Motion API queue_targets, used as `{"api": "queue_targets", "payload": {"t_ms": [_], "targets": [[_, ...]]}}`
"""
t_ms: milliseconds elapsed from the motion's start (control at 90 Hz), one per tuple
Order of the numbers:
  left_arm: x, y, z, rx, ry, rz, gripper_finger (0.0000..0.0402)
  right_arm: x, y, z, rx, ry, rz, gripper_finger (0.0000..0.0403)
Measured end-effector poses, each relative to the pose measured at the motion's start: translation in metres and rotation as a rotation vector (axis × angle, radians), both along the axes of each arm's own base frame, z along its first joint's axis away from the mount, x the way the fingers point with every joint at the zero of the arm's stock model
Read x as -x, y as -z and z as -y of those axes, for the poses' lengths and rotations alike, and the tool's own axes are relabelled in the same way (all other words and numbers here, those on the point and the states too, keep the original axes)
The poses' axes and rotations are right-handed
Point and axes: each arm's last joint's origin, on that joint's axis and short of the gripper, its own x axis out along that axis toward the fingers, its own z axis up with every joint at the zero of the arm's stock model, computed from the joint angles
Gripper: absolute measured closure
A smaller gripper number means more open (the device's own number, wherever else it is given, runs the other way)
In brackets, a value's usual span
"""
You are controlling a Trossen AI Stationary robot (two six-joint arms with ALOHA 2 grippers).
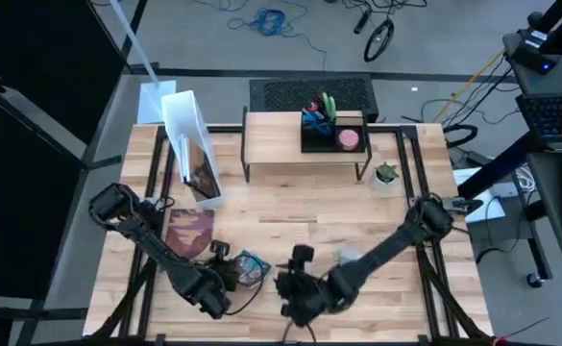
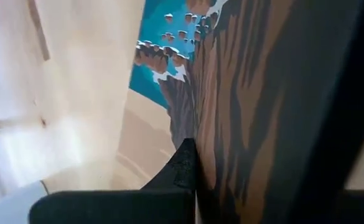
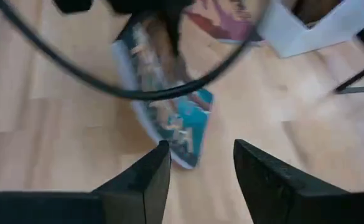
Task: Stock shelves
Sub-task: Put the brown book into the white bookshelf
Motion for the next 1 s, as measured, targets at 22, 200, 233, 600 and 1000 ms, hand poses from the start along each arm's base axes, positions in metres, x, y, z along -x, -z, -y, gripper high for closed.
{"api": "queue_targets", "payload": {"t_ms": [22,200,233,600,1000], "targets": [[-0.002,-0.004,0.0,0.002,0.006,0.0,0.0401,-0.001,0.005,-0.003,-0.003,-0.003,0.001,0.0245],[-0.017,-0.022,0.003,0.025,0.053,0.03,0.0401,-0.013,0.027,-0.012,-0.026,-0.024,0.052,0.0245],[-0.019,-0.024,0.003,0.03,0.053,0.037,0.0401,-0.016,0.025,-0.011,-0.029,-0.031,0.074,0.0245],[-0.025,-0.026,-0.003,0.037,0.027,0.041,0.0391,-0.033,0.019,0.004,-0.03,-0.031,0.135,0.0301],[-0.018,-0.057,-0.002,0.028,0.001,0.046,0.0342,-0.018,0.028,0.001,0.002,0.041,0.056,0.0399]]}}
